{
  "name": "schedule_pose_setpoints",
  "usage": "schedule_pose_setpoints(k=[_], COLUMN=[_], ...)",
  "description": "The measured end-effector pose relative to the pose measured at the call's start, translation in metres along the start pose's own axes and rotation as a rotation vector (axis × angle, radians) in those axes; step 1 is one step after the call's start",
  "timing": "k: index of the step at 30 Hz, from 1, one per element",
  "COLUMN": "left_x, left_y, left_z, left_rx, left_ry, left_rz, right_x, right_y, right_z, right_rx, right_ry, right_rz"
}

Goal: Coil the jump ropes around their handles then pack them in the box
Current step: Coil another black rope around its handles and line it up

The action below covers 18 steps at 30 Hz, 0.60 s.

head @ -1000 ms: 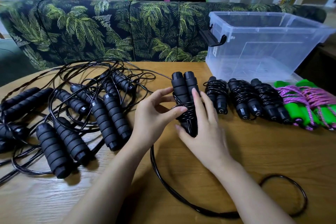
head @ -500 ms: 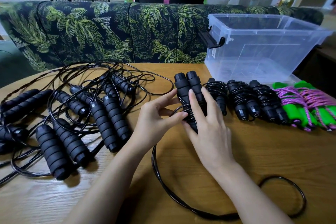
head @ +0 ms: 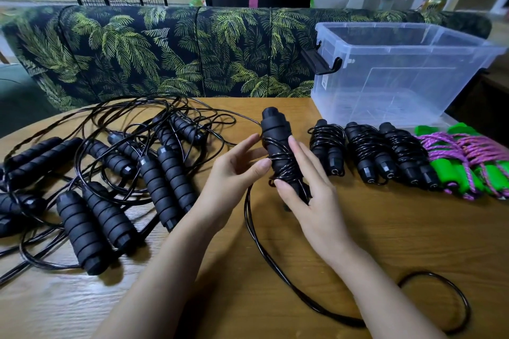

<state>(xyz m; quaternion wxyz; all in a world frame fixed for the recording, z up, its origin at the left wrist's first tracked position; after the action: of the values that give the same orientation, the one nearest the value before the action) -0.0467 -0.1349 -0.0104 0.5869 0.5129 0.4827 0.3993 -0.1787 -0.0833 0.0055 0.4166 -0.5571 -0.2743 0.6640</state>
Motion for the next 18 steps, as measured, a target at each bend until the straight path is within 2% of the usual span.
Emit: schedule_pose_setpoints(k=[5, 7, 12, 18], left_x=[0.001, 0.001, 0.003, 0.004], left_y=[-0.006, -0.005, 0.002, 0.019], left_z=[-0.012, -0.009, -0.001, 0.000], left_rx=[0.125, 0.087, 0.008, -0.136], left_ry=[-0.135, -0.100, 0.081, 0.038], left_rz=[0.081, 0.061, -0.024, -0.116], right_x=[0.002, 0.003, 0.001, -0.001], right_y=[0.001, 0.003, -0.003, 0.005], right_z=[-0.005, -0.006, -0.007, -0.002], right_rx=[-0.203, -0.147, 0.213, 0.031], right_ry=[-0.064, -0.072, -0.028, -0.017], right_rz=[-0.060, -0.071, 0.055, -0.024])
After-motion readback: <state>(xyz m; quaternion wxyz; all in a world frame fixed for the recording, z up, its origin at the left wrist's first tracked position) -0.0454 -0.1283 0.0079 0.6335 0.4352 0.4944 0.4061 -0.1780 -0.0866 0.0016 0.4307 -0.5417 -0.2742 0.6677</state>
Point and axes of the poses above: each hand's wrist, its own x-axis away from the middle knuckle, its own z-axis out of the back of the hand, y = z × x, the point moved 9 cm from there along -x, towards the middle knuckle, and after that the axes turned 7 degrees about -x, right-handed, at the moved point
